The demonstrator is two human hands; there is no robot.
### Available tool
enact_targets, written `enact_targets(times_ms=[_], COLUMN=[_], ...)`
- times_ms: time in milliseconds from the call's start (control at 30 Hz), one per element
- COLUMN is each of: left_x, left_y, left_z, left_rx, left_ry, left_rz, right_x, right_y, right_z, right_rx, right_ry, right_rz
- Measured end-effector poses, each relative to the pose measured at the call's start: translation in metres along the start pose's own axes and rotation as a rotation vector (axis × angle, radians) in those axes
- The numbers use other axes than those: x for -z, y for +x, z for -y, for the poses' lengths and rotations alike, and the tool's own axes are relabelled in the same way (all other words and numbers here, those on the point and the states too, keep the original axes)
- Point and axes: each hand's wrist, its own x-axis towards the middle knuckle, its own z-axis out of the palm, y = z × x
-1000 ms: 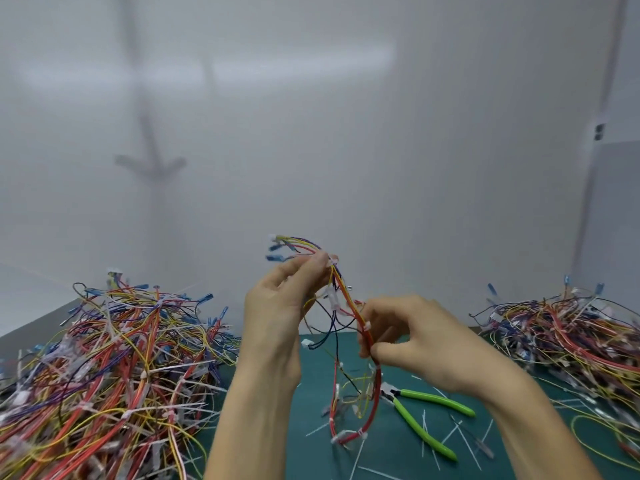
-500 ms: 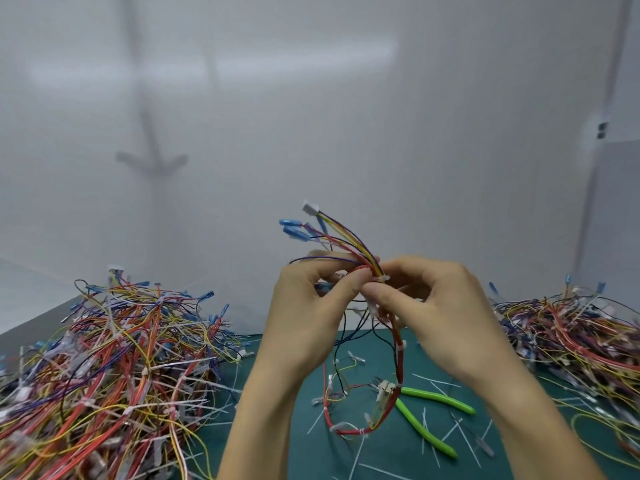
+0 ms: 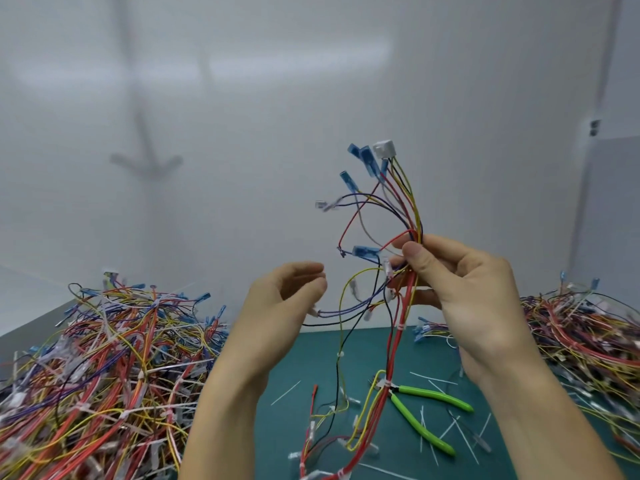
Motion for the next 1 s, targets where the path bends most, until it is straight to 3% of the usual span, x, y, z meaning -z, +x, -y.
enact_targets(times_ms=[267, 567, 867, 1000], left_x=[-0.016, -0.017, -0.019, -0.02], left_y=[-0.007, -0.007, -0.006, -0.006], left_z=[-0.002, -0.005, -0.007, -0.009], left_rx=[0.012, -0.067, -0.096, -0.089], left_ry=[0.09, 0.091, 0.116, 0.065], left_rz=[0.426, 0.292, 0.116, 0.125], right_x=[0.001, 0.007, 0.011, 0.01], right_y=[0.002, 0.004, 0.003, 0.002], right_z=[-0.005, -0.007, -0.007, -0.006], right_rx=[-0.066, -0.057, -0.13, -0.145], right_ry=[0.026, -0.088, -0.164, -0.114], right_rz=[0.037, 0.024, 0.174, 0.122])
